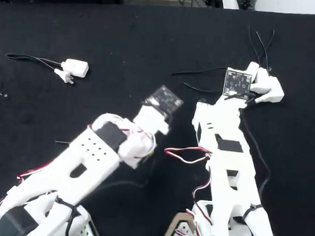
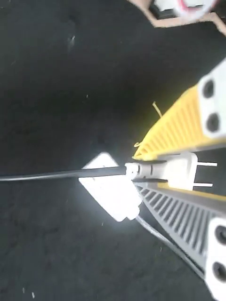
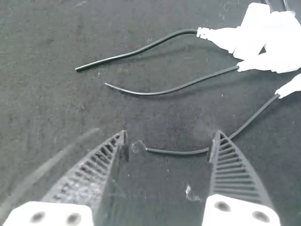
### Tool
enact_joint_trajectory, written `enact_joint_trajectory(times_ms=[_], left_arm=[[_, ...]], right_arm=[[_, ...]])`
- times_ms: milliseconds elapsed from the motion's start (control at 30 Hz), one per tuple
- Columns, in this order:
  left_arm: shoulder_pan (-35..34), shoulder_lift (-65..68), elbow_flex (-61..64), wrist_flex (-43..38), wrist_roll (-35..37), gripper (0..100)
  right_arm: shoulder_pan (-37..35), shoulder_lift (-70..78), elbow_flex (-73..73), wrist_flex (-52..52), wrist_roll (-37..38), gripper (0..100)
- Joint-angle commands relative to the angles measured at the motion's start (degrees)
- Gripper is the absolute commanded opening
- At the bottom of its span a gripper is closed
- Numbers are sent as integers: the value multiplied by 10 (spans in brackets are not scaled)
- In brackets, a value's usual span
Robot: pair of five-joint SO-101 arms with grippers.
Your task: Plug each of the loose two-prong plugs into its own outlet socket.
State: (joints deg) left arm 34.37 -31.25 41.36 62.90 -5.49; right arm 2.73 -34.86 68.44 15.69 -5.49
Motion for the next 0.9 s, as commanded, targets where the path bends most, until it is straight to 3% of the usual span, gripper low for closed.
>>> enact_joint_trajectory(times_ms=[0, 67, 233, 567, 700, 867], left_arm=[[37, -18, 7, 11, 6, 199], [36, -20, 9, 14, 6, 246], [-4, -24, -3, 17, 2, 234], [-262, -19, 0, 13, 5, 234], [-315, -18, 19, -5, 6, 234], [-320, -18, 102, -86, 6, 234]], right_arm=[[10, -22, -36, -11, -6, 272], [10, -22, -36, -11, -6, 272], [8, -22, -36, -10, -5, 272], [4, -22, -36, -9, -4, 272], [5, -23, -37, -2, -4, 272], [-28, -84, -87, 149, -4, 272]])
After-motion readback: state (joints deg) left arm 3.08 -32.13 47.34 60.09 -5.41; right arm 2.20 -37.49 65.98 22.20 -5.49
